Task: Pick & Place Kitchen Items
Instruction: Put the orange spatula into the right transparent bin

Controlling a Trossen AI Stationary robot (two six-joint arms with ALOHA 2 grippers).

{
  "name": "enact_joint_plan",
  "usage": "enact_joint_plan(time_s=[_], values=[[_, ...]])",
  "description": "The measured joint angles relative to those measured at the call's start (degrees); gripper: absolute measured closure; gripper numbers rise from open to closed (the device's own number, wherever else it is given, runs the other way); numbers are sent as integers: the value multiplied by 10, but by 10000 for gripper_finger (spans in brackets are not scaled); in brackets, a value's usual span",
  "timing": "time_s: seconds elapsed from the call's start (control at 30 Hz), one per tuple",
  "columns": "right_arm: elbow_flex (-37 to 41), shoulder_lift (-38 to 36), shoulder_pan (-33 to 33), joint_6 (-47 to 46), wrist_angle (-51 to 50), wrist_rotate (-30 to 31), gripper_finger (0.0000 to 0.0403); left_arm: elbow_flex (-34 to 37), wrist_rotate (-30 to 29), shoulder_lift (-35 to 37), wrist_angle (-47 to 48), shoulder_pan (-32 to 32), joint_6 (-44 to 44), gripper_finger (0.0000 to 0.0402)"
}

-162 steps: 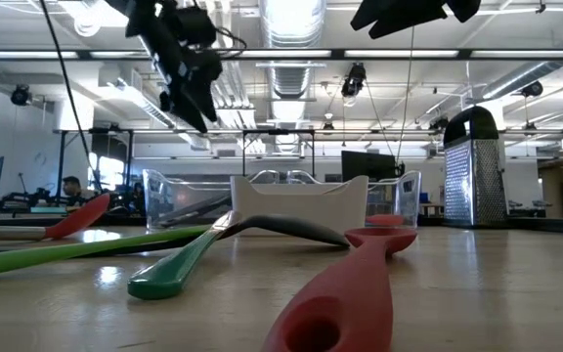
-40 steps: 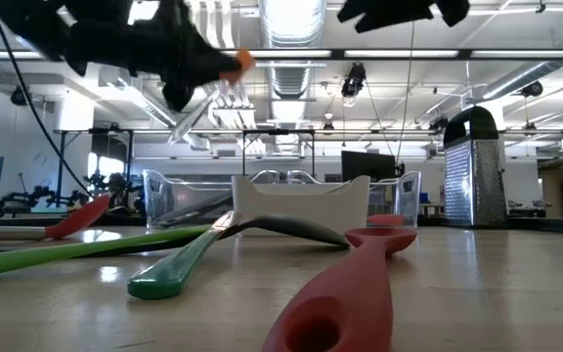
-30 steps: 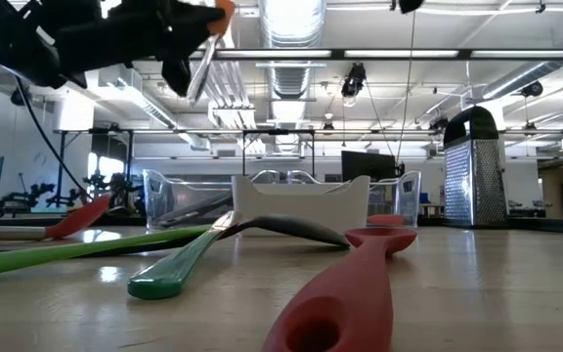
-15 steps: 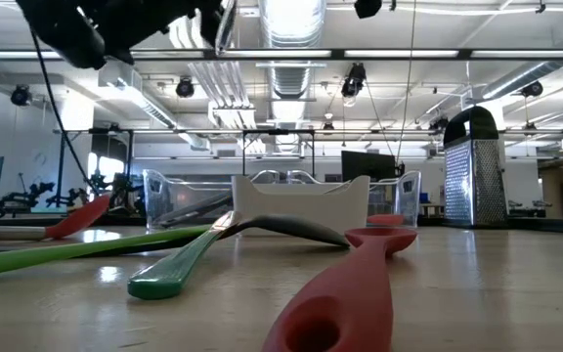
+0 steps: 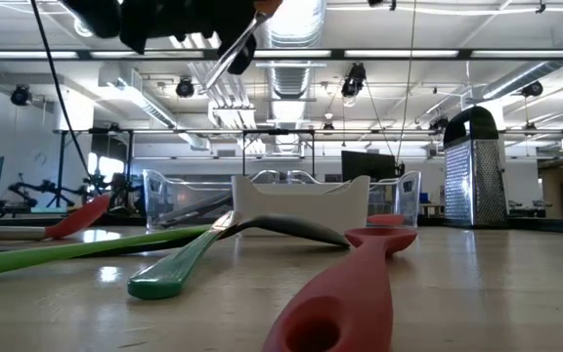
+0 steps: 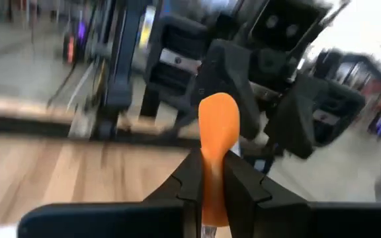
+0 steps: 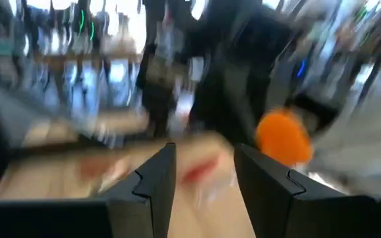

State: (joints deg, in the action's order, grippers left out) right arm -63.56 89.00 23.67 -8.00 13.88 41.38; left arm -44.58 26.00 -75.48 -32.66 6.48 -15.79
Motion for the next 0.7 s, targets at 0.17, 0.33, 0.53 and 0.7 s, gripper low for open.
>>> enact_joint_plan(time_s=[0.17, 0.33, 0.53, 0.7], values=[[-76, 2, 3, -116, -300, -9, 247, -86, -2, 8, 248, 0, 62, 366], [-128, 6, 8, -120, -381, -16, 247, -142, -6, 1, 421, 0, 110, 366], [-146, 7, -6, -95, -378, -87, 257, -161, 1, -3, 507, -1, 133, 366], [-144, 8, -22, -87, -375, -108, 257, -162, 21, -3, 516, -2, 139, 366]])
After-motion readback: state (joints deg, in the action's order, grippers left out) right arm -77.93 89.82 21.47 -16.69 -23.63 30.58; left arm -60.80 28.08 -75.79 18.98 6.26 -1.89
